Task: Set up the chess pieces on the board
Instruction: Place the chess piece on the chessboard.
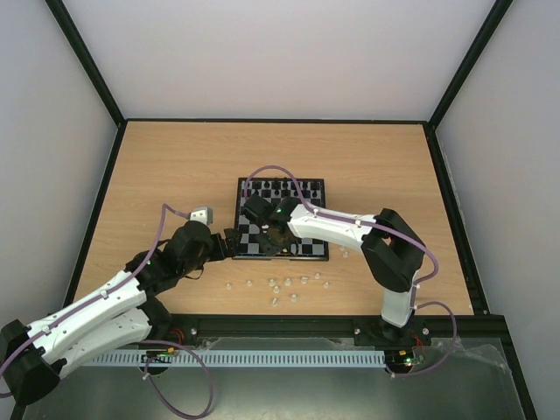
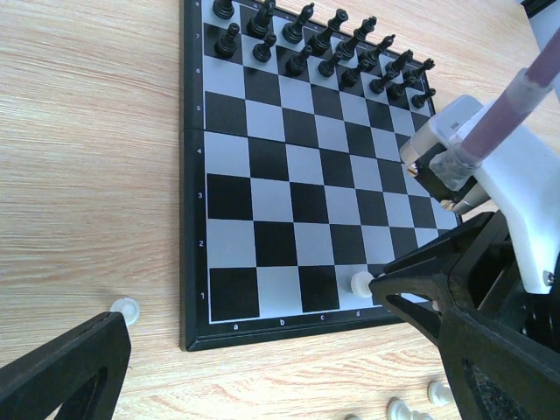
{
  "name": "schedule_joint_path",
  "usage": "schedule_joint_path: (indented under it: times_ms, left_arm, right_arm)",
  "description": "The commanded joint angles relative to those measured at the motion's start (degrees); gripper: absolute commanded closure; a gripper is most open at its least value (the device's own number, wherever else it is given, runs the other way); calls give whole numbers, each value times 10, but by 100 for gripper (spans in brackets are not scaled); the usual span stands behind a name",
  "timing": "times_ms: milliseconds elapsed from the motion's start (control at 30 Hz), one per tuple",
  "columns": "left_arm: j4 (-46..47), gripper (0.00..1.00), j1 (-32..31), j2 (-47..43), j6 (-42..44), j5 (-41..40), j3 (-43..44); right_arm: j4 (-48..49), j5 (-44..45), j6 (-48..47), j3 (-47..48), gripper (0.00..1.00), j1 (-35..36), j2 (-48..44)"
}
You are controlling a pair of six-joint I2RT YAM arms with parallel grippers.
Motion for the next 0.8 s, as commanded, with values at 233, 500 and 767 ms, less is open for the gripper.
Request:
schedule_joint_path:
  times_ms: [233,500,767]
  left_arm:
    - [10,1,4,1,3,-8,-7]
    - [10,1,4,-1,2,-7,-7]
    - [8,1,5,-2,5,-9,0]
  right_arm:
    - [-41,5,-8,16,82,-3,16]
    - [-40,2,-7,17,76,-3,7]
    - [-14,8,1,14,37,-4,-81]
